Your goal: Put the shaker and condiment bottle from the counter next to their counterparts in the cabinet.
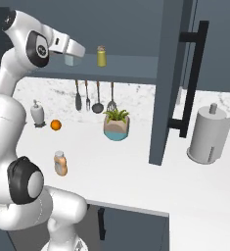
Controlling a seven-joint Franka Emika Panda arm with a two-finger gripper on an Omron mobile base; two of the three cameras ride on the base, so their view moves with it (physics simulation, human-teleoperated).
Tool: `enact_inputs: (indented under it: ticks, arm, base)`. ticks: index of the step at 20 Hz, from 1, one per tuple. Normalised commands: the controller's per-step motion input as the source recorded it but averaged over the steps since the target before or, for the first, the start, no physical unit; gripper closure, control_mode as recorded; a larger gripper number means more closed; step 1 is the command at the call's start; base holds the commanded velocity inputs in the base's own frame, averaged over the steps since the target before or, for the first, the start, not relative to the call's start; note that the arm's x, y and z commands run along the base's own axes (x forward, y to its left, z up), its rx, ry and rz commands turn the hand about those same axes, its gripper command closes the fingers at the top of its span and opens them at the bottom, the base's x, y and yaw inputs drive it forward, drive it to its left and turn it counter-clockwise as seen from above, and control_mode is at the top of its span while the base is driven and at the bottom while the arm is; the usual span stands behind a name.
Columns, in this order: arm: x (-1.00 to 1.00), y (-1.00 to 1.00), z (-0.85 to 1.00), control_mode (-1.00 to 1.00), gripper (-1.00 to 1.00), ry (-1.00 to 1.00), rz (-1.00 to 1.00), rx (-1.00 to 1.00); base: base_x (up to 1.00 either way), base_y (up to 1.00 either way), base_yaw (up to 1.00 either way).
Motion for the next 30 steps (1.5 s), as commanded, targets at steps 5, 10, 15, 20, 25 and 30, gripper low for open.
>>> enact_inputs:
  ticks: [5,10,15,20,25,30]
  arm:
    - [0.15,0.00,-0.33,-1.00,1.00,0.00,0.00,0.00]
    - [0.20,0.00,-0.16,-1.00,1.00,0.00,0.00,0.00]
    - [0.42,0.00,0.00,-1.00,1.00,0.00,-0.02,0.00]
    - [0.46,0.00,0.00,-1.00,1.00,0.00,-0.04,0.00]
    - [0.39,0.08,0.00,-1.00,1.00,0.00,-0.05,0.00]
    - [0.31,0.09,0.00,-1.00,1.00,0.00,-0.06,0.00]
  base:
    - [0.00,0.00,0.00]
    - [0.00,0.00,0.00]
    - [0.00,0.00,0.00]
    - [0.00,0.00,0.00]
    - [0.00,0.00,0.00]
    - [0.00,0.00,0.00]
